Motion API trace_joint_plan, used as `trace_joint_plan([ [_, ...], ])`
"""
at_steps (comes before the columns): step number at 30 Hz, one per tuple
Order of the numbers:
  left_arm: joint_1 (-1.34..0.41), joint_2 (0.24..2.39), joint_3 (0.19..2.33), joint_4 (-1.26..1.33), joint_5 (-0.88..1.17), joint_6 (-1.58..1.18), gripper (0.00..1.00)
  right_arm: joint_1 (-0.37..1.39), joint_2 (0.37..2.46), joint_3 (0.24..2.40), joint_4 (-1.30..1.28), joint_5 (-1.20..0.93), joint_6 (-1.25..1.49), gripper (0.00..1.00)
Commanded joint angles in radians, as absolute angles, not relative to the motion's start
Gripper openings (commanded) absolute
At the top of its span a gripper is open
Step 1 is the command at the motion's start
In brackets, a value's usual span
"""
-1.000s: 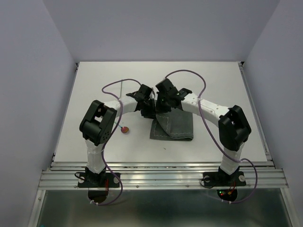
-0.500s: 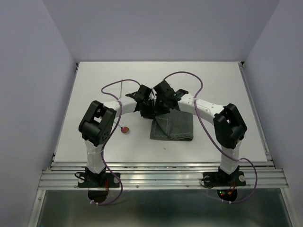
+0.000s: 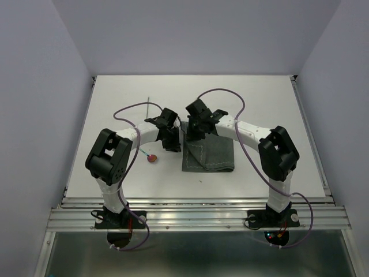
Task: Fold the napkin into a case and place the utensils inside
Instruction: Fold the rectangle-folded napkin at the center of the board.
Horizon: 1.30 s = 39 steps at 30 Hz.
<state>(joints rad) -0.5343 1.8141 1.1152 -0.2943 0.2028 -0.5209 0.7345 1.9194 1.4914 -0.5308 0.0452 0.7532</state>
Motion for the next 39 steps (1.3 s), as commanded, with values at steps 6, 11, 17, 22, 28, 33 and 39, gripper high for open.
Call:
trace_joint_plan([
  [6, -0.479, 1.703, 1.043, -0.313, 0.183, -0.502, 0.30, 0.746, 1.930, 1.517, -0.476, 0.026, 0.762, 0.01],
  [11, -0.468, 1.700, 1.039, -0.316, 0.181, -0.492, 0.30, 0.746, 1.940, 1.520, -0.466, 0.018, 0.764, 0.01],
  [17, -0.466, 1.715, 1.035, -0.302, 0.196, -0.497, 0.30, 0.746, 1.962, 1.534, -0.460, 0.009, 0.758, 0.01],
  [22, -0.466, 1.740, 1.034, -0.285, 0.207, -0.502, 0.30, 0.755, 1.996, 1.545, -0.433, -0.148, 0.700, 0.36],
  [28, -0.460, 1.721, 1.037, -0.299, 0.192, -0.494, 0.30, 0.746, 1.901, 1.523, -0.434, -0.160, 0.621, 0.56],
  [33, -0.445, 1.703, 1.035, -0.305, 0.190, -0.486, 0.30, 0.674, 1.804, 1.392, -0.428, -0.117, 0.646, 0.49],
  [39, -0.443, 1.692, 1.032, -0.305, 0.192, -0.486, 0.30, 0.589, 1.726, 1.183, -0.351, -0.069, 0.781, 0.27],
])
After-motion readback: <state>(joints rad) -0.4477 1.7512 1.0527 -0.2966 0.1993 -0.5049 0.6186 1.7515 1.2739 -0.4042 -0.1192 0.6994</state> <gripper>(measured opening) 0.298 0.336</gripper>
